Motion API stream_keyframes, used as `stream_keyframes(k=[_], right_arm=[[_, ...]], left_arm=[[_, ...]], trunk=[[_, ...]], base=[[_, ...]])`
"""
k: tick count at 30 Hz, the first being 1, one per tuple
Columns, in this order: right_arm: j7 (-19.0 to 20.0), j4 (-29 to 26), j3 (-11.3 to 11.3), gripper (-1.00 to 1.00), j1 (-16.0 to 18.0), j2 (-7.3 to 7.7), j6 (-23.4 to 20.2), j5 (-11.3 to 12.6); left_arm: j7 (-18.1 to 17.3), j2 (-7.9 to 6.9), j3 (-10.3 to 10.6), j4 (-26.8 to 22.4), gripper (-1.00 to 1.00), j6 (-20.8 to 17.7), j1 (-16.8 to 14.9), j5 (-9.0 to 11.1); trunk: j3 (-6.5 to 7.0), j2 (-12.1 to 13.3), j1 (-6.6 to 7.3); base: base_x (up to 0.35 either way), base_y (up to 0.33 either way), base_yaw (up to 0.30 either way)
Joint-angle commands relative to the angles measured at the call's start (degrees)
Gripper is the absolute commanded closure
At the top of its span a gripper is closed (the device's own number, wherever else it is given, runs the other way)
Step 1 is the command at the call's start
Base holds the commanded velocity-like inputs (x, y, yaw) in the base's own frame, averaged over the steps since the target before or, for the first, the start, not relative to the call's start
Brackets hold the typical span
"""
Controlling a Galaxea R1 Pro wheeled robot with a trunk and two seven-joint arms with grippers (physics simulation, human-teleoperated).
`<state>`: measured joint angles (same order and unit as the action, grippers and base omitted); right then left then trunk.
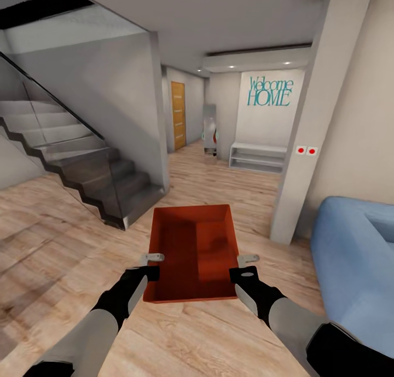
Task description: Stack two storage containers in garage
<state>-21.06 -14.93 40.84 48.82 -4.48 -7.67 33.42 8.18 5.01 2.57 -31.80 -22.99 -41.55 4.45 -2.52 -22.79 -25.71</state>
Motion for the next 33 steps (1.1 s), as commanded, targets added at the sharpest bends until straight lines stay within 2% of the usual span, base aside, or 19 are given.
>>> stream_keyframes(k=[1,19,33], right_arm=[[-3.5,-0.2,-2.0,1.00,0.1,0.05,2.6,-1.5],[-3.6,-0.2,-2.0,1.00,0.1,0.01,2.5,-1.5],[-3.6,-0.2,-2.0,1.00,0.1,0.00,2.6,-1.5]], left_arm=[[0.8,-0.08,0.1,1.6,1.00,-0.4,0.0,-0.8],[0.8,-0.07,0.1,1.7,1.00,-0.4,0.0,-0.8],[0.8,-0.06,0.1,1.7,1.00,-0.4,0.0,-0.8]], trunk=[[-0.12,-0.1,-0.07],[-0.12,-0.1,-0.07],[-0.12,-0.1,-0.07]], base=[[0.322,0.000,0.000],[0.322,0.000,-0.001],[0.322,0.000,-0.142]])
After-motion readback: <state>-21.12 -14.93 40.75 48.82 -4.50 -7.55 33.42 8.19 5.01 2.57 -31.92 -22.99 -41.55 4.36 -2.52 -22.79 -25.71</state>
